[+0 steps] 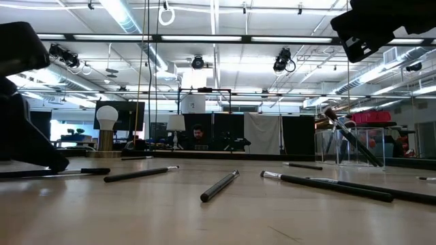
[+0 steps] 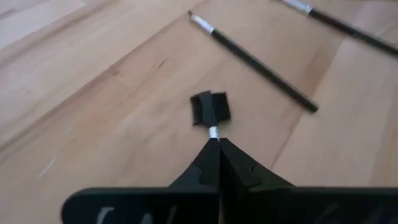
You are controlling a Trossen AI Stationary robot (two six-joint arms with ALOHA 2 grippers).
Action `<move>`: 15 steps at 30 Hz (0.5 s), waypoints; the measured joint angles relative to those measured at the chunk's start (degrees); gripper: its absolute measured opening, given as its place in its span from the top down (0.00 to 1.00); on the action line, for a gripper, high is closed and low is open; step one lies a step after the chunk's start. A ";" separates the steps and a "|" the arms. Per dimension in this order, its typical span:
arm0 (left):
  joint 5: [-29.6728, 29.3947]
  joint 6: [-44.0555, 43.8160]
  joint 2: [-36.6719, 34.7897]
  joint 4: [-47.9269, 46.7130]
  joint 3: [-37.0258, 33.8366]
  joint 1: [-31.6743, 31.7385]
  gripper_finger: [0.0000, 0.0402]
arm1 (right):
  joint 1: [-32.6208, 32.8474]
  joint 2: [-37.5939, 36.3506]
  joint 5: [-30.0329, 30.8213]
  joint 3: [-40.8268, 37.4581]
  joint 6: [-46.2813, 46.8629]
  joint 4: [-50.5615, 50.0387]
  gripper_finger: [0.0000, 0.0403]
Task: Sort items
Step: Put the silver lash/brow brush into the transparent organizer
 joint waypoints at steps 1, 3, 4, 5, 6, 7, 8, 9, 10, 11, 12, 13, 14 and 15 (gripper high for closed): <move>-0.49 0.20 0.00 0.25 0.00 0.00 1.00 | 0.00 0.00 0.00 0.00 0.00 0.00 0.70; -0.99 0.79 0.00 0.73 0.00 -0.02 1.00 | -0.02 -0.01 0.00 0.00 0.00 0.00 0.70; -1.09 0.91 -0.02 0.97 0.00 -0.02 1.00 | -0.02 0.00 0.00 0.00 0.00 0.00 0.70; -1.12 0.93 -0.04 1.01 0.02 -0.02 1.00 | -0.02 0.00 0.00 0.00 0.00 0.00 0.70; -1.15 0.94 -0.04 0.92 0.02 -0.02 1.00 | -0.02 -0.01 0.00 0.00 0.00 0.00 0.70; -1.29 1.15 -0.04 0.84 0.02 -0.02 1.00 | -0.02 -0.01 0.02 0.00 0.00 0.00 0.70; -1.38 1.56 -0.05 0.88 0.02 -0.01 1.00 | -0.02 -0.01 0.00 0.00 0.00 0.00 0.70; -1.50 2.09 -0.07 0.87 0.02 0.00 1.00 | -0.02 -0.01 0.00 0.00 0.00 0.00 0.70; -1.66 2.60 -0.11 0.85 0.02 0.00 0.99 | -0.02 0.00 0.00 0.00 0.00 0.00 0.70; -1.70 2.95 -0.13 0.87 0.02 0.00 0.98 | -0.02 -0.01 0.00 0.00 -0.01 0.00 0.70; -1.75 3.14 -0.13 0.83 0.02 0.00 0.96 | -0.02 -0.01 0.00 0.00 -0.02 0.00 0.70; -1.75 3.22 -0.13 0.81 0.02 0.00 0.94 | -0.02 -0.01 0.00 0.00 -0.02 0.00 0.70; -1.57 3.34 -0.15 0.79 0.02 0.00 0.91 | -0.02 -0.01 0.01 0.00 -0.02 0.00 0.70; -0.77 3.36 -0.17 0.79 0.04 0.00 0.87 | -0.02 -0.01 0.00 0.00 -0.02 0.00 0.70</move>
